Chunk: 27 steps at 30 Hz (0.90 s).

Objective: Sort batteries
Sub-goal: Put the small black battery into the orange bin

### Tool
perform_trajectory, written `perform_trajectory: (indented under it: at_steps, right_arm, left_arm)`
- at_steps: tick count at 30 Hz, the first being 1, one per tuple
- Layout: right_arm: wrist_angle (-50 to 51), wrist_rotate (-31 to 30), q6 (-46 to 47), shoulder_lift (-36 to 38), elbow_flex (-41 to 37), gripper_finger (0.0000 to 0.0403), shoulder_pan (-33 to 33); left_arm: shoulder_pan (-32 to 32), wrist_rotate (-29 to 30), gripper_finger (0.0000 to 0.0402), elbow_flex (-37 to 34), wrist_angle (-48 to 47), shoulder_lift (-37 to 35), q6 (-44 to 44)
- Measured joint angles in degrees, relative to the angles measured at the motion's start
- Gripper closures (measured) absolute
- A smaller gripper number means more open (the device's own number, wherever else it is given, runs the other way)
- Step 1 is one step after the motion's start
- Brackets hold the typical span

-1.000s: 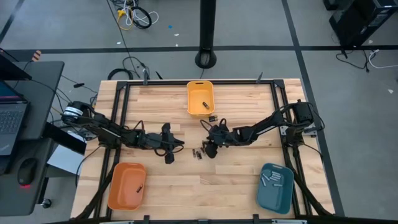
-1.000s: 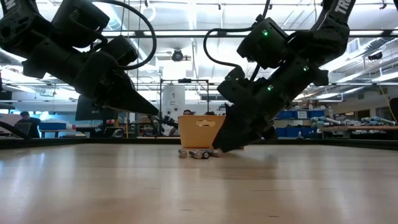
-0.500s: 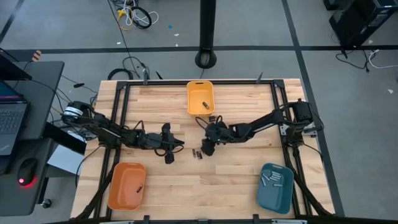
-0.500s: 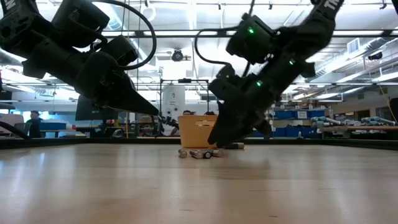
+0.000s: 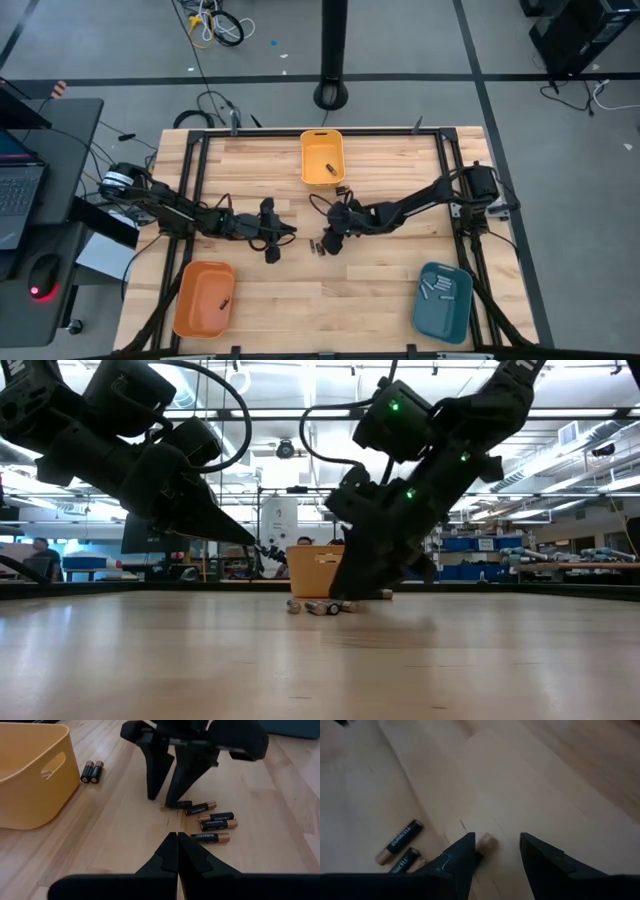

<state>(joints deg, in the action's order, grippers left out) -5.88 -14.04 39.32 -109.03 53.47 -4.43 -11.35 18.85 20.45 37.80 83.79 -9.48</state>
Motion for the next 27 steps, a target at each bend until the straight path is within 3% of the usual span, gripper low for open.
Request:
perform_trajectory:
  at_steps: [10, 18, 27]
  right_arm:
    - [1.14, -0.68, -3.44, -2.70, 2.23, 0.0236, -0.04]
    - [11.25, -0.41, -31.91, 4.94, 1.92, 0.0236, 0.81]
    - [15.13, 16.36, -50.57, 7.14, 1.97, 0.0234, 3.00]
  left_arm:
    - [0.00, 0.00, 0.0396, 0.00, -0.17, 0.00, -0.08]
    - [0.00, 0.00, 0.0396, 0.00, -0.11, 0.00, 0.10]
    - [0.00, 0.00, 0.0396, 0.00, -0.01, 0.00, 0.12]
